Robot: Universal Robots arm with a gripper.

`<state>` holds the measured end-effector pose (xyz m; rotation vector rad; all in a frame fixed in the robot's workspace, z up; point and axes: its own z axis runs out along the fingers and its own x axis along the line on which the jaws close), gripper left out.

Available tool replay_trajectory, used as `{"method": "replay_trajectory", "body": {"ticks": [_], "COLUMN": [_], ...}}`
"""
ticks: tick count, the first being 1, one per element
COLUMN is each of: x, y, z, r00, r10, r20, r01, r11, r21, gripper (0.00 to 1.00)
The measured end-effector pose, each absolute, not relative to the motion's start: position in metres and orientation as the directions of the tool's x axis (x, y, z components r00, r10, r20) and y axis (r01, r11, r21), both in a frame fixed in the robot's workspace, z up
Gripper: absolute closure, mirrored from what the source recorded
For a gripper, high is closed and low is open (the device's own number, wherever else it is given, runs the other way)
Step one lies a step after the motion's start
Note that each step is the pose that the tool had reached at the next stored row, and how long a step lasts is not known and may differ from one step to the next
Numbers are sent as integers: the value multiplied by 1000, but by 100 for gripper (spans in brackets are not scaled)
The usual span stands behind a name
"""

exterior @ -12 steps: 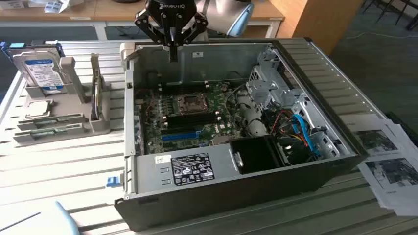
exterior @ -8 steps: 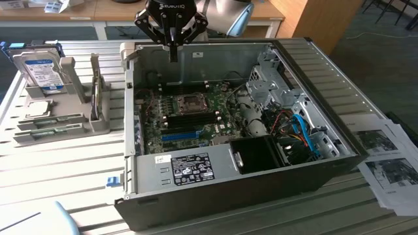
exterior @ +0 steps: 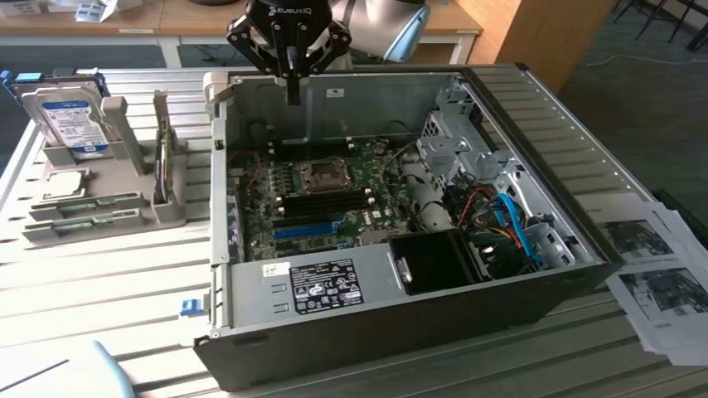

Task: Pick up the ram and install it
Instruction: 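Reach for the ram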

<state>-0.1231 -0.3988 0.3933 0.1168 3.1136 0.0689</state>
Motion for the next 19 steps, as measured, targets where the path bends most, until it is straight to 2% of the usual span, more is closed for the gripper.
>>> {"method": "replay_trajectory", "body": {"ticks": [19], "x": [-157], "y": [-399], "z": [393], "r00": [-997], "r10": [75], "r20": [-23], "r01": [74], "r11": [996], "r21": [45], "gripper": [91]}}
